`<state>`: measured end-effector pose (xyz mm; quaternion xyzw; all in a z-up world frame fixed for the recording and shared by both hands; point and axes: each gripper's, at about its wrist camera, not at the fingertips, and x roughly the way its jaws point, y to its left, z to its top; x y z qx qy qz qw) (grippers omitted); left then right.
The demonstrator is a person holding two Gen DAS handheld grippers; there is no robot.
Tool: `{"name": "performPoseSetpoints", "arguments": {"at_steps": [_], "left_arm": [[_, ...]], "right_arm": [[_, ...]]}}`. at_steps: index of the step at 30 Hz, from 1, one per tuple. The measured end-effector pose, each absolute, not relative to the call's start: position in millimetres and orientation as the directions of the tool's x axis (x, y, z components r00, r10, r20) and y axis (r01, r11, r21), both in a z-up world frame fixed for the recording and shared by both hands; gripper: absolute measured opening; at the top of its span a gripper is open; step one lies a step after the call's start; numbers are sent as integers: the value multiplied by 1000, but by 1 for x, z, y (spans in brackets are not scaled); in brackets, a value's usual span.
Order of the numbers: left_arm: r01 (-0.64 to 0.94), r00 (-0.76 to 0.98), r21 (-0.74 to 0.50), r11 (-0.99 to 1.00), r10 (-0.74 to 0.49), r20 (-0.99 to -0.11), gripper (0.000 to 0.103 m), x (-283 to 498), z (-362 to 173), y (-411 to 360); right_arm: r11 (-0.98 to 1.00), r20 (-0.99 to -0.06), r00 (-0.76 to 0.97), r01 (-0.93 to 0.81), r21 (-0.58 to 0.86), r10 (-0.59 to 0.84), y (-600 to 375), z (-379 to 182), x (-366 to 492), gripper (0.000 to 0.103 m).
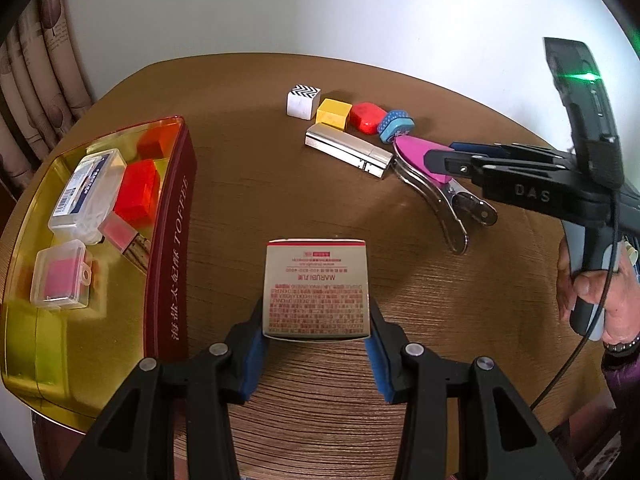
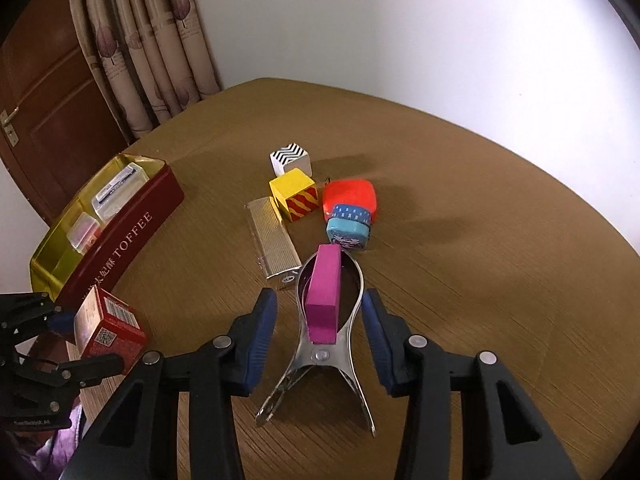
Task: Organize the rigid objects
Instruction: 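Carry the beige box toward the tin with the left gripper while the right grasps the pink block, then release the beige box in the tin with the left gripper while the right carries the pink block over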
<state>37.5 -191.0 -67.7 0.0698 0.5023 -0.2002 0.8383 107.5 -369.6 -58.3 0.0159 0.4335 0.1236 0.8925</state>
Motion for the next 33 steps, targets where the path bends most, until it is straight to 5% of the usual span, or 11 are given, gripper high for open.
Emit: {"name": "performPoseSetpoints", "arguments": {"at_steps": [2, 6, 23, 33], "left_arm": [[404, 415, -85, 911, -265, -871, 45, 39, -68, -191], [395, 414, -91, 914, -266, -871, 45, 39, -67, -191], [351, 505, -96, 931, -275, -818, 45, 26, -13, -157], [186, 567, -8, 982, -114, -816, 45, 45, -1, -76]], "right_arm": [[970, -793, 566, -209, 126, 225, -367, -65, 113, 17], [970, -796, 564, -212, 119, 220, -366, -65, 113, 14], [903, -653, 656, -108, 416, 380, -421, -16, 72, 14], [856, -601, 660, -129, 501, 451, -410, 0, 60, 14]]}}
